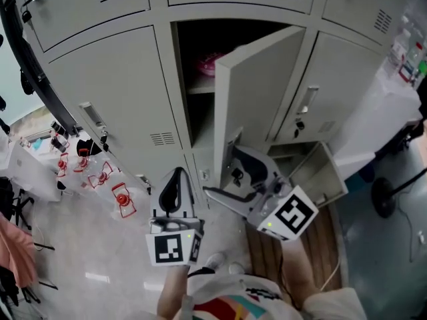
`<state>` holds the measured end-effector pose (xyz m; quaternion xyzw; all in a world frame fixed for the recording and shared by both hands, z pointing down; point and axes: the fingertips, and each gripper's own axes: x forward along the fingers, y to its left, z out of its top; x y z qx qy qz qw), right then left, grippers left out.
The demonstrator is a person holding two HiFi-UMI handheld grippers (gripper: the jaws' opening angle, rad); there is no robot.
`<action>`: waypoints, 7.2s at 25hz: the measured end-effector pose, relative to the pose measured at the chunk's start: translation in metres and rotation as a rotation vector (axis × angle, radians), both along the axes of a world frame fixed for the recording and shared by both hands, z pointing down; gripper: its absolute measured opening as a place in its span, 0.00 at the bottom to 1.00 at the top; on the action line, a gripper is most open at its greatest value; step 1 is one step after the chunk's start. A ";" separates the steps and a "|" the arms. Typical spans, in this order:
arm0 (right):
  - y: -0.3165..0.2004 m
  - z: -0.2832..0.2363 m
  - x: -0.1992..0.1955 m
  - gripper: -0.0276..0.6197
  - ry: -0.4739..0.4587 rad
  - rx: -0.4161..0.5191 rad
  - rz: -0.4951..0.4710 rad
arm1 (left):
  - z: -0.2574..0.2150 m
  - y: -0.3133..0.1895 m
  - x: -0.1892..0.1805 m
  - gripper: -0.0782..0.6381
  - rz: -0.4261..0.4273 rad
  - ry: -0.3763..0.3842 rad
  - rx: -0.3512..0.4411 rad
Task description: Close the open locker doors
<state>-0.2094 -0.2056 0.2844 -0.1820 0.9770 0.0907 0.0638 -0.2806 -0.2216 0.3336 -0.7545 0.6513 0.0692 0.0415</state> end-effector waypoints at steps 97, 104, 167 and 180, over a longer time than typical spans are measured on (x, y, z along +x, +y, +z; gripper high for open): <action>0.043 0.071 0.313 0.57 -0.003 -0.091 1.166 | 0.003 0.003 0.299 0.12 0.884 0.027 0.008; 0.040 0.100 0.374 0.57 0.008 -0.150 1.200 | 0.010 0.000 0.342 0.12 0.872 0.010 0.029; -0.030 0.440 0.407 0.57 0.388 -0.710 0.673 | 0.170 -0.068 0.370 0.12 0.550 -0.078 -0.243; -0.033 0.444 0.350 0.57 0.435 -0.706 0.521 | 0.167 -0.067 0.326 0.12 0.456 -0.070 -0.248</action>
